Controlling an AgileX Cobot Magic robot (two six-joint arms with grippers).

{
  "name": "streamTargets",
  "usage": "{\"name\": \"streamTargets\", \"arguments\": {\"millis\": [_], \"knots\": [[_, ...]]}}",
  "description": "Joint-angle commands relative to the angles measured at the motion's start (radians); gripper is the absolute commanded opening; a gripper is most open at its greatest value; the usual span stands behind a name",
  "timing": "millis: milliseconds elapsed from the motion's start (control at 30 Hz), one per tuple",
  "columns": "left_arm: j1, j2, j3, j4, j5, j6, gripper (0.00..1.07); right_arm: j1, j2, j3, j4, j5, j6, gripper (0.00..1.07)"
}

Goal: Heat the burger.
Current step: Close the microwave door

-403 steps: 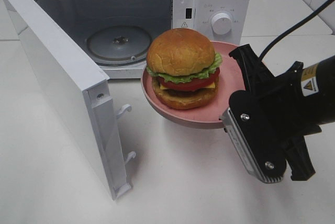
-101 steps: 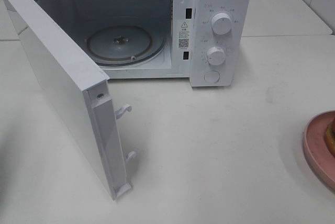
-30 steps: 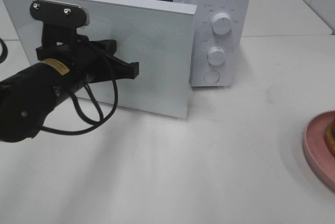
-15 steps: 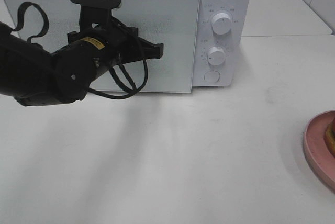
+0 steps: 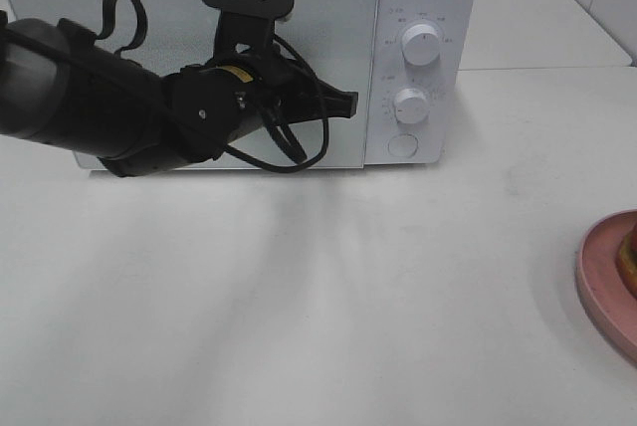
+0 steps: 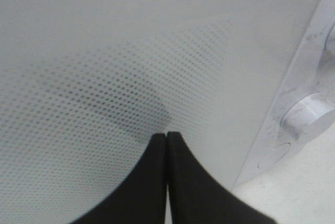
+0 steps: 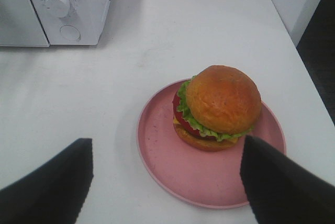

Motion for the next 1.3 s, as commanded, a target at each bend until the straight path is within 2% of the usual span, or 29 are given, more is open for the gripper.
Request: {"name": "streamTargets", "arguments": {"millis": [33, 267, 367, 533, 633, 700, 800, 867, 967, 1000, 1033, 1067, 1100, 1133, 1167, 1200, 1233, 1267, 1300], "knots": [[0.049, 0.010, -0.076, -0.045, -0.077, 0.008, 0.00, -0.004, -0.027, 0.001, 0.000, -0.016, -0.009, 0.75], [0.090, 0.010, -0.077, -0.043, -0.077, -0.001, 0.00, -0.004, -0.027, 0.001, 0.000, -0.016, -0.009, 0.75], [0.094, -0.004, -0.077, -0.043, -0.037, 0.013, 0.00, -0.004, -0.027, 0.001, 0.000, -0.016, -0.009, 0.75], [0.046, -0.047, -0.075, -0.075, 0.091, 0.108, 0.00, -0.004, -0.027, 0.001, 0.000, -0.016, -0.009, 0.75], [0.039, -0.051, -0.070, -0.093, 0.103, 0.117, 0.00, -0.004, -0.027, 0.001, 0.000, -0.016, -0.009, 0.75], [0.011, -0.081, -0.028, -0.155, 0.107, 0.157, 0.00, -0.004, -0.027, 0.001, 0.000, -0.016, -0.009, 0.75], [0.003, -0.088, -0.010, -0.167, 0.107, 0.165, 0.00, -0.004, -0.027, 0.001, 0.000, -0.016, -0.009, 0.75], [-0.018, -0.114, 0.039, -0.225, 0.152, 0.180, 0.03, -0.004, -0.027, 0.001, 0.000, -0.016, -0.009, 0.75], [-0.021, -0.124, 0.048, -0.241, 0.184, 0.180, 0.05, -0.004, -0.027, 0.001, 0.000, -0.016, -0.009, 0.75], [-0.023, -0.144, 0.060, -0.274, 0.251, 0.180, 0.08, -0.004, -0.027, 0.001, 0.000, -0.016, -0.009, 0.75], [-0.023, -0.162, 0.069, -0.299, 0.329, 0.182, 0.17, -0.004, -0.027, 0.001, 0.000, -0.016, -0.009, 0.75], [-0.023, -0.162, 0.069, -0.299, 0.329, 0.182, 0.17, -0.004, -0.027, 0.001, 0.000, -0.016, -0.009, 0.75], [-0.023, -0.173, 0.076, -0.301, 0.367, 0.182, 0.26, -0.004, -0.027, 0.001, 0.000, -0.016, -0.009, 0.75], [-0.020, -0.189, 0.079, -0.299, 0.436, 0.182, 0.51, -0.004, -0.027, 0.001, 0.000, -0.016, -0.009, 0.75], [-0.020, -0.189, 0.079, -0.299, 0.436, 0.182, 0.51, -0.004, -0.027, 0.001, 0.000, -0.016, -0.009, 0.75], [-0.020, -0.197, 0.079, -0.299, 0.512, 0.178, 0.82, -0.004, -0.027, 0.001, 0.000, -0.016, -0.009, 0.75], [-0.020, -0.197, 0.079, -0.299, 0.512, 0.178, 0.82, -0.004, -0.027, 0.001, 0.000, -0.016, -0.009, 0.75], [-0.020, -0.202, 0.079, -0.296, 0.551, 0.180, 0.99, -0.004, -0.027, 0.001, 0.000, -0.016, -0.009, 0.75], [-0.016, -0.212, 0.079, -0.283, 0.623, 0.180, 1.00, -0.004, -0.027, 0.001, 0.000, -0.016, -0.009, 0.75]]}}
